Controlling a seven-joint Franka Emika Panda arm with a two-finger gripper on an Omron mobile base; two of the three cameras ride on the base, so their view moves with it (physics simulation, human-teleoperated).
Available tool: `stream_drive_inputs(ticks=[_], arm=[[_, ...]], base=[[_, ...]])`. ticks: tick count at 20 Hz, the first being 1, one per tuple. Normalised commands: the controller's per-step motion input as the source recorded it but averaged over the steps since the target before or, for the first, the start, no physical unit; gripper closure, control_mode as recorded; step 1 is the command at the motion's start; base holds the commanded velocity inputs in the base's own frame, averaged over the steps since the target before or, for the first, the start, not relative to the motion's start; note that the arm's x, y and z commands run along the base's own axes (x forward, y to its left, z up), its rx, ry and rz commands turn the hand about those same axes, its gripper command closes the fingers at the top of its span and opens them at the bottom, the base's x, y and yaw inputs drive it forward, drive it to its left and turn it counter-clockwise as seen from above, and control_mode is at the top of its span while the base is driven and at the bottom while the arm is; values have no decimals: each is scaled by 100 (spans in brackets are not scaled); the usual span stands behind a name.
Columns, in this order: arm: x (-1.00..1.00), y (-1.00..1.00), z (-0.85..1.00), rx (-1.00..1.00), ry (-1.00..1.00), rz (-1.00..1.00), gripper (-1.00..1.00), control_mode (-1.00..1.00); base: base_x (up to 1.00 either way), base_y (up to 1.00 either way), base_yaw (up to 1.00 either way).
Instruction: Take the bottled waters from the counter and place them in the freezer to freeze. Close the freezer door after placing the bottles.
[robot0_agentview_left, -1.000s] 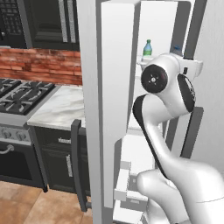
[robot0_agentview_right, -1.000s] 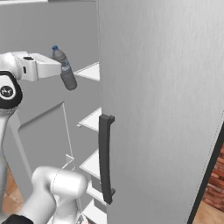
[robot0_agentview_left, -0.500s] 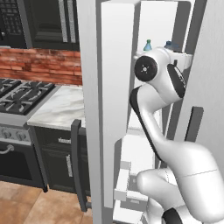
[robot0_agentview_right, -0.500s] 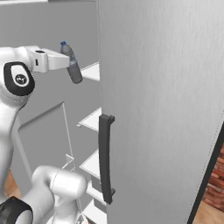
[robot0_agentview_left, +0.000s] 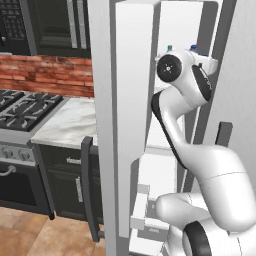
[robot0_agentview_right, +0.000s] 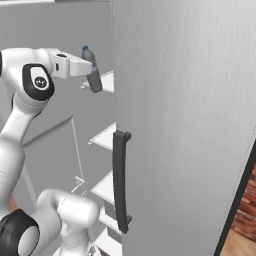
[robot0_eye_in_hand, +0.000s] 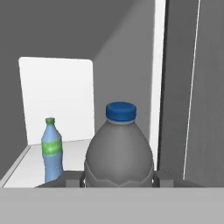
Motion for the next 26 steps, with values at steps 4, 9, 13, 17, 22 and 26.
stream_drive_inputs(ticks=[4, 9, 13, 17, 22, 26], arm=[[30, -12, 0, 11, 0, 0, 100, -100], [40, -1, 0, 2, 1, 0, 100, -100], [17, 0, -1, -1, 0, 0, 100, -100], [8, -11, -3, -3, 0, 0, 100, -100], [33, -22, 0, 0, 2, 0, 100, -100], [41, -16, 0, 0, 5, 0, 100, -100]], base=[[0, 0, 0], [0, 0, 0], [0, 0, 0], [0, 0, 0], [0, 0, 0], [0, 0, 0]])
